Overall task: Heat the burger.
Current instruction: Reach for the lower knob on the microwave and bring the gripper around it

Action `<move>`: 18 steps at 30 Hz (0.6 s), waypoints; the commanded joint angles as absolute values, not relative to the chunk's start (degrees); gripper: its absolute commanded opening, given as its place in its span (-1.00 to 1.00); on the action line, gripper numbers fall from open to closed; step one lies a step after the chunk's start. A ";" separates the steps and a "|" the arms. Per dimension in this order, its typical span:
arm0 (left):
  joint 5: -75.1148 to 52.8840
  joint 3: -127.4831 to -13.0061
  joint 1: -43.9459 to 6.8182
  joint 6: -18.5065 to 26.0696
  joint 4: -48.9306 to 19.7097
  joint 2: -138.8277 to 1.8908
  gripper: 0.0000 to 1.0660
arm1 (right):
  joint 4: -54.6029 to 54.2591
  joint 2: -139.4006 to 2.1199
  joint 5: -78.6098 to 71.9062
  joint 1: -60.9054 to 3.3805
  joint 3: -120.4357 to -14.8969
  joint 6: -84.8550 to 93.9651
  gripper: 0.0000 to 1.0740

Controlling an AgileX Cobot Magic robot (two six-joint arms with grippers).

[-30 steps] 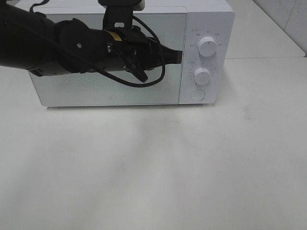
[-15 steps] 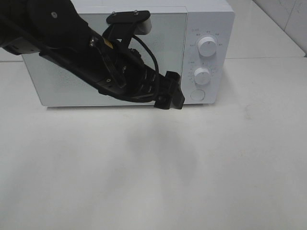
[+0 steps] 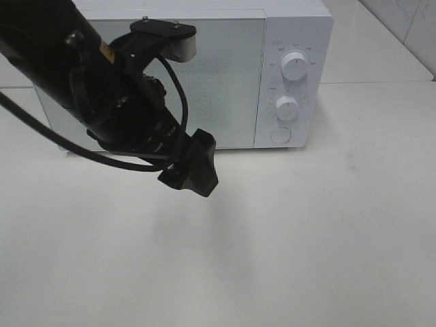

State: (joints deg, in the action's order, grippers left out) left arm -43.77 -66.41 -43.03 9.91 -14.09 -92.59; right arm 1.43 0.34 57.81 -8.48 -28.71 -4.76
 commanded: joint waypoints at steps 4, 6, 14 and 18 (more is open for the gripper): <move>-52.14 -66.58 -38.45 1.32 -7.51 -87.83 0.92 | 1.60 1.78 56.89 -8.19 -28.48 -4.87 0.41; -53.06 -66.58 -37.36 1.38 -7.62 -87.26 0.92 | 1.60 1.78 56.89 -8.19 -28.48 -4.87 0.41; -60.16 -66.58 -23.84 2.81 -7.73 -80.56 0.92 | 1.60 1.78 56.89 -8.19 -28.48 -4.87 0.41; -62.68 -65.83 -17.76 3.90 -7.73 -77.35 0.91 | 1.55 1.78 56.89 -8.19 -28.48 -4.87 0.41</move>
